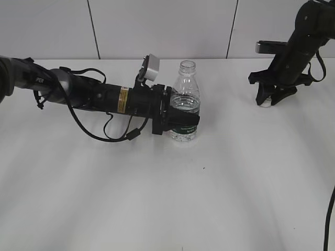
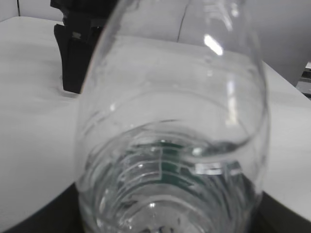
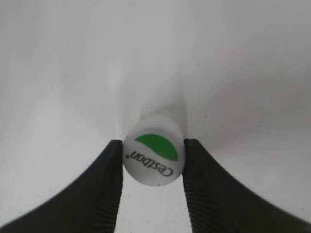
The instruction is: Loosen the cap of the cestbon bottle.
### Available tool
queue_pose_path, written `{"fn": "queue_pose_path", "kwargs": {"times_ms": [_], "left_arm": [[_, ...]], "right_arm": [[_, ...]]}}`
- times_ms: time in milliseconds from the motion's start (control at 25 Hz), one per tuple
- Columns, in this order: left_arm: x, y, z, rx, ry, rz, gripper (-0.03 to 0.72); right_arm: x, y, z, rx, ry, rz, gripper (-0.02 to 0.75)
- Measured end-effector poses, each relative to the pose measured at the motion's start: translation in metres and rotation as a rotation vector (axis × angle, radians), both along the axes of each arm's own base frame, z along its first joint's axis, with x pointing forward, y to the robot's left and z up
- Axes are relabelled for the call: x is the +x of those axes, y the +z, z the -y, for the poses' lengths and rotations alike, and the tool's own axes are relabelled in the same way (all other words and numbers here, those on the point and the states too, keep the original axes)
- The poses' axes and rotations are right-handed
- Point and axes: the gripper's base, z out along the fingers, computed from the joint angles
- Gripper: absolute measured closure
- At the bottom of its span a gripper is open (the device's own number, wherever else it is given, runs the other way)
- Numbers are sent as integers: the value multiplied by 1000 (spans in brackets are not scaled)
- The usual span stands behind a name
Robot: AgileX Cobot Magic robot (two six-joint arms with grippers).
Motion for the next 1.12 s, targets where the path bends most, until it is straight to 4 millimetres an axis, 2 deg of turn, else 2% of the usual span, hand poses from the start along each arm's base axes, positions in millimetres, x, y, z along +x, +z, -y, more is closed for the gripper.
{"fn": "queue_pose_path", "kwargs": {"times_ms": [280, 520, 640, 720, 920, 1120], "left_arm": [[0, 0, 0, -1, 1, 0, 282], [0, 0, 0, -1, 1, 0, 282], [0, 0, 0, 0, 1, 0, 282], [0, 0, 0, 0, 5, 0, 282], [2, 0, 0, 5, 25, 0, 282], [3, 0, 0, 5, 31, 0, 269]], "right_arm": [[0, 0, 0, 0, -1, 0, 435], [-1, 0, 0, -2, -7, -9, 198], [-1, 6, -1, 1, -7, -30, 174], [-1, 20, -1, 4, -2, -25, 171], [7, 76, -3, 13, 14, 62, 171], [16, 112, -3, 19, 16, 171, 170]]}}
